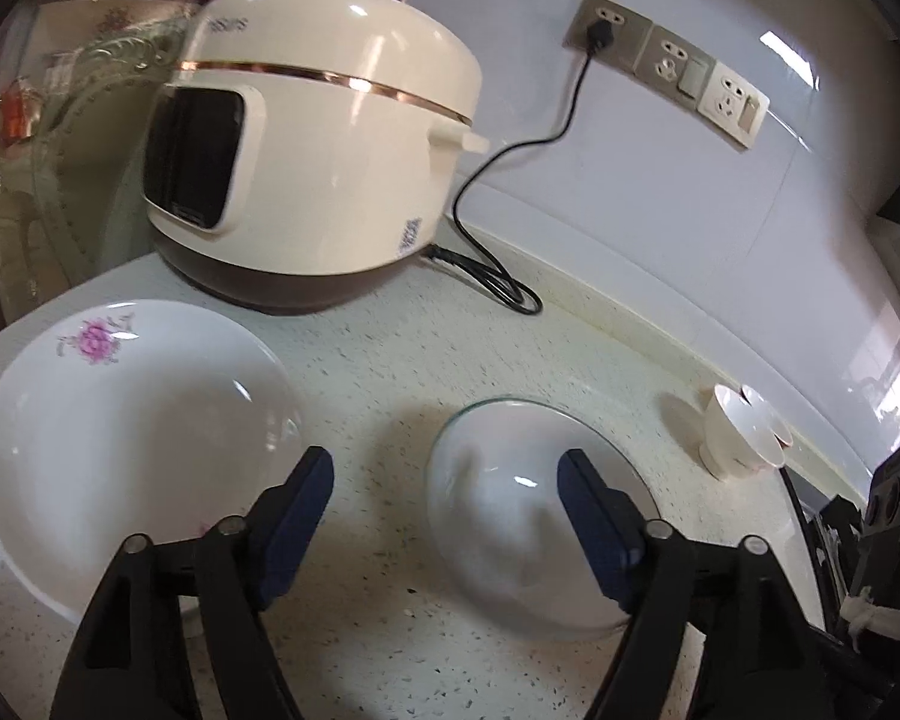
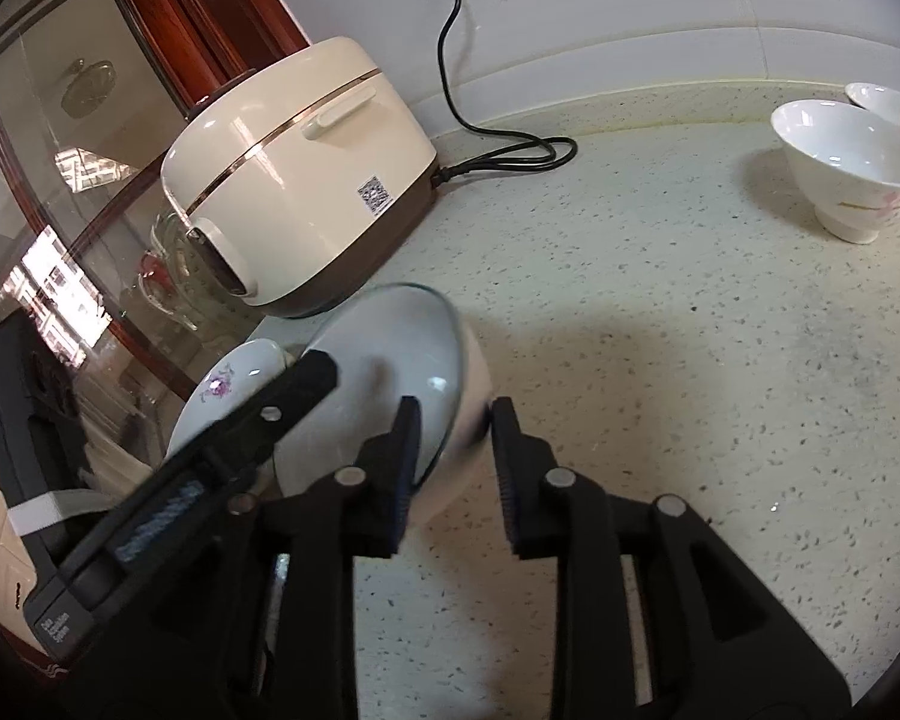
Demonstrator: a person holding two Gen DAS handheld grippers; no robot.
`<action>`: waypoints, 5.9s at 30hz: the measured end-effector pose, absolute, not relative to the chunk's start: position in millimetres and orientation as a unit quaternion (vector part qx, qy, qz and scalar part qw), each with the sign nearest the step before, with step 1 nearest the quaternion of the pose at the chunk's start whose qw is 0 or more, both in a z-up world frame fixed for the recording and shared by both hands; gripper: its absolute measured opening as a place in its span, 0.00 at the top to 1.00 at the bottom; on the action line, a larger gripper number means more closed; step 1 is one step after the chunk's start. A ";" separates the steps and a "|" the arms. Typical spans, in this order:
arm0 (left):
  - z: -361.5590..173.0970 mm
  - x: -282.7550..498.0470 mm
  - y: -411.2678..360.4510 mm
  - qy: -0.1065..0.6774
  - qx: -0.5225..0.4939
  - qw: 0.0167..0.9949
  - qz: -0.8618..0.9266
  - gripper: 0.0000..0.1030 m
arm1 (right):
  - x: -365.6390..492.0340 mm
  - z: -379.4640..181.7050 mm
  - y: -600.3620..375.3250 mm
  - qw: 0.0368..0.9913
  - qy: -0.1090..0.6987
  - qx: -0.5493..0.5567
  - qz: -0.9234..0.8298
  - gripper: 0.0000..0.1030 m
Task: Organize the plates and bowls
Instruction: 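Lower the green-rimmed plate onto the counter and open both grippers, then move both grippers to the white bowl with pink print, then close both grippers on the bowl rim and lift it, then carry the pink-print bowl with both grippers beside the rose-print plate stack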
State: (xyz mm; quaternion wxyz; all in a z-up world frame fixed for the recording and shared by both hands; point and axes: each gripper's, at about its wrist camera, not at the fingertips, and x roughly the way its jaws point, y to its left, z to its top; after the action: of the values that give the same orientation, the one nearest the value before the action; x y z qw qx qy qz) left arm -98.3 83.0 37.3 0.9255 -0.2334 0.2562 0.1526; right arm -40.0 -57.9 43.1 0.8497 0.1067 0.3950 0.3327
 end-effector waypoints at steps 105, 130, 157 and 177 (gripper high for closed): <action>27.2 137.0 -71.8 0.399 -0.200 0.893 -0.053 0.88 | 114.2 56.2 -253.7 0.874 0.414 0.209 0.147 0.82; 64.7 85.2 -60.6 0.367 -0.144 0.919 0.010 0.88 | 89.1 84.8 -224.5 0.885 0.376 0.191 0.197 0.83; 87.8 2.4 -7.3 0.288 -0.153 0.943 0.061 0.88 | 45.4 105.8 -168.4 0.882 0.341 0.149 0.288 0.83; 85.3 -49.8 21.6 0.280 -0.122 0.946 0.107 0.83 | 16.2 101.2 -124.8 0.858 0.344 0.119 0.362 0.83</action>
State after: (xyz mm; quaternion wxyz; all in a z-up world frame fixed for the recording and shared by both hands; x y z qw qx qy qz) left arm -49.8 21.6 85.3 0.9461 -0.1223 0.2804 0.1067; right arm 16.2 -124.8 101.2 0.8584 0.1188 0.3436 0.3620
